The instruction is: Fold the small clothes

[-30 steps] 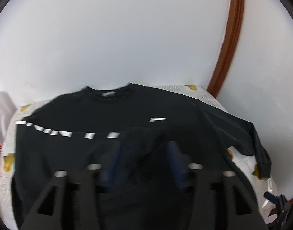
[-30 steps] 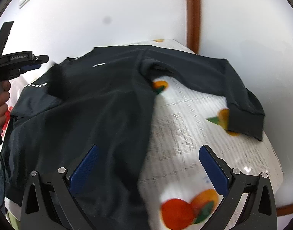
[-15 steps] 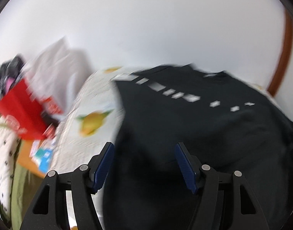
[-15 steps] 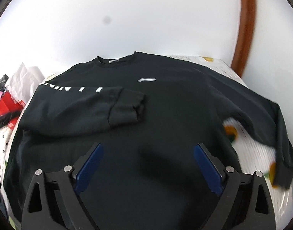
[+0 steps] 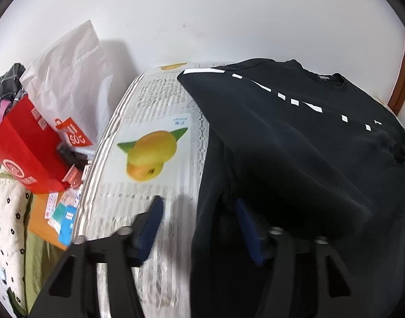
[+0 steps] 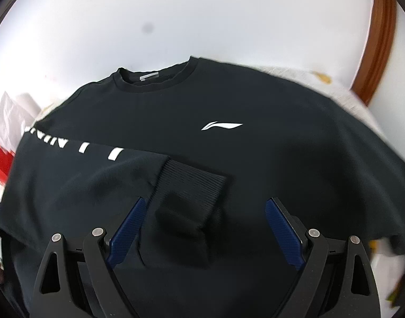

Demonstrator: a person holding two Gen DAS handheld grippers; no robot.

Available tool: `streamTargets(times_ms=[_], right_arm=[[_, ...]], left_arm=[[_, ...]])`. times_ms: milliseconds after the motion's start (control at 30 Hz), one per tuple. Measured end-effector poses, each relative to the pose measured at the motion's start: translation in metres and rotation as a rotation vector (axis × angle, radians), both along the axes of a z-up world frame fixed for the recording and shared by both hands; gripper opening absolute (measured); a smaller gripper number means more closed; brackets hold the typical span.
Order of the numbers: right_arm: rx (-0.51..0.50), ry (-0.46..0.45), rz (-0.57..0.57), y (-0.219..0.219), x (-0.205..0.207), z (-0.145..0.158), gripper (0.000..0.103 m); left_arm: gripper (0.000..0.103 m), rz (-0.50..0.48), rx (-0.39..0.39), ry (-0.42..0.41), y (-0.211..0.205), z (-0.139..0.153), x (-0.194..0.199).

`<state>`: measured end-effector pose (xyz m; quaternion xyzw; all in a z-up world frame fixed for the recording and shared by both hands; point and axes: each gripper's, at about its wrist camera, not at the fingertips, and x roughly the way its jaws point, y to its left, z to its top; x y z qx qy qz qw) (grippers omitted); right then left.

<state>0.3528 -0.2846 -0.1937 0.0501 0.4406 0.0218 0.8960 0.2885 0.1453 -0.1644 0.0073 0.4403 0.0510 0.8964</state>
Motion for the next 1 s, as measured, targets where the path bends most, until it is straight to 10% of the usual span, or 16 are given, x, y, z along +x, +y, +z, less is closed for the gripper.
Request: streamTargets(times_ms=[133, 267, 467, 767, 1000], right_arm=[[0.037, -0.003, 0.018, 0.009, 0.016, -0.013, 0.069], [0.069, -0.046, 0.124, 0.024, 0.018, -0.005, 0.013], [0.049, -0.279, -0.07, -0.02, 0.003, 0.043, 0.012], [-0.002, -0.058, -0.181, -0.053, 0.034, -0.005, 0.016], [-0.117, -0.027, -0.21, -0.056, 0.002, 0.006, 0.041]], left_arm=[[0.012, -0.008, -0.096, -0.031, 0.006, 0.001, 0.001], [0.007, 0.032, -0.107, -0.033, 0.017, -0.002, -0.001], [0.006, 0.037, -0.117, -0.022, 0.023, -0.005, -0.001], [0.007, 0.053, -0.143, -0.017, 0.03, -0.007, -0.002], [0.01, 0.058, -0.145, 0.0, 0.025, -0.002, -0.009]])
